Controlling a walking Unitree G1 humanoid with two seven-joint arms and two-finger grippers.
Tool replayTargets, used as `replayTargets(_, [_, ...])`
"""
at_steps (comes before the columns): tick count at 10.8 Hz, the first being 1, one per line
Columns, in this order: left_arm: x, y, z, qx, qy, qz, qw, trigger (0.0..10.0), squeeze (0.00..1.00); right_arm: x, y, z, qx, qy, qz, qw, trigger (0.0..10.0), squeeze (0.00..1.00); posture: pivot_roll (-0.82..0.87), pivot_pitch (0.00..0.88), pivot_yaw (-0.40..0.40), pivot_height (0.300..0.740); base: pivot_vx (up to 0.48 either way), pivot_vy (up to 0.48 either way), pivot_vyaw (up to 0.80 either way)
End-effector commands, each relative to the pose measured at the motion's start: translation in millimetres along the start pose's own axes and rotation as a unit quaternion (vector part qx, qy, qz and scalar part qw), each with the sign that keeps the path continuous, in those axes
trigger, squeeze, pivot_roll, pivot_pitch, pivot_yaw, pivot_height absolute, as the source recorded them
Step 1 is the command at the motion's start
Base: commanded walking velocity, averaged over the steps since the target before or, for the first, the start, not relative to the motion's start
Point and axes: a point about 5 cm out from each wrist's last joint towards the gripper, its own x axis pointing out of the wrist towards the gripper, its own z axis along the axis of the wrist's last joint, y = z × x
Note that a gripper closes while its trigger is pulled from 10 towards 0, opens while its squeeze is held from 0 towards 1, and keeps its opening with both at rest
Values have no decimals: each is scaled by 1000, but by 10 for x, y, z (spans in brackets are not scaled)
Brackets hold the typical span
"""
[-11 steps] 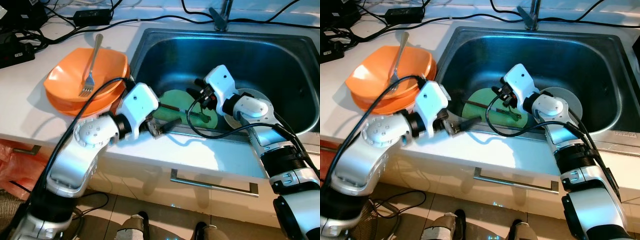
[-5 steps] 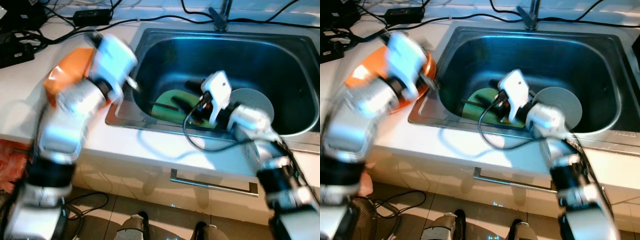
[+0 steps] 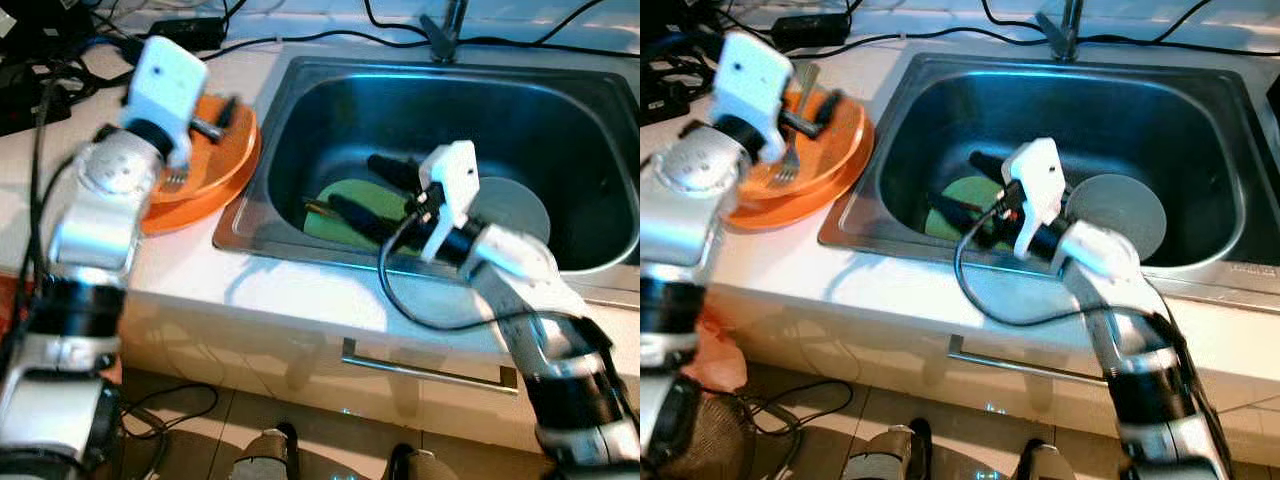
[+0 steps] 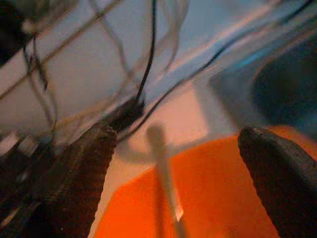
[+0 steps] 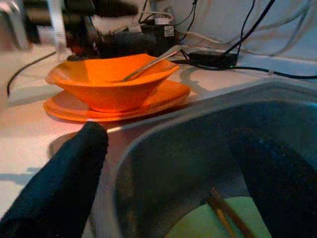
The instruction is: Kitchen organization
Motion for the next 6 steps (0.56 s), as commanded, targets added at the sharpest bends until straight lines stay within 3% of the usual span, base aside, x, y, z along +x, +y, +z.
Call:
replayTargets(1, [0, 100, -84, 3, 26, 23, 999, 10000, 1000, -19, 48, 65, 8, -11, 4, 1000, 10000, 1000, 118, 203, 106, 740, 0, 0, 0])
replayTargets(2, [19, 145, -195, 0, 60, 25, 998, 10000, 1000, -70, 114, 104, 17, -12, 22, 1000, 10000, 686, 120, 205, 108, 740, 0, 0, 0])
replayTargets(3, [42, 147, -264, 1, 80, 21, 997, 10000, 1000, -119, 166, 160, 27, -14, 42, 999, 10000, 0, 118, 209, 109, 740, 0, 0, 0])
replayTargets(4, [50, 143, -308, -6, 91, 19, 996, 10000, 1000, -134, 174, 184, 28, -14, 44, 999, 10000, 0, 116, 211, 110, 740, 0, 0, 0])
replayTargets(5, [60, 135, -370, -24, 106, 18, 994, 10000, 98, -154, 175, 201, 28, -12, 39, 999, 10000, 0, 113, 216, 111, 740, 0, 0, 0])
replayTargets(6, [77, 115, -438, -50, 120, 10, 991, 10000, 0, -176, 187, 218, 31, -7, 36, 999, 10000, 0, 109, 221, 112, 740, 0, 0, 0])
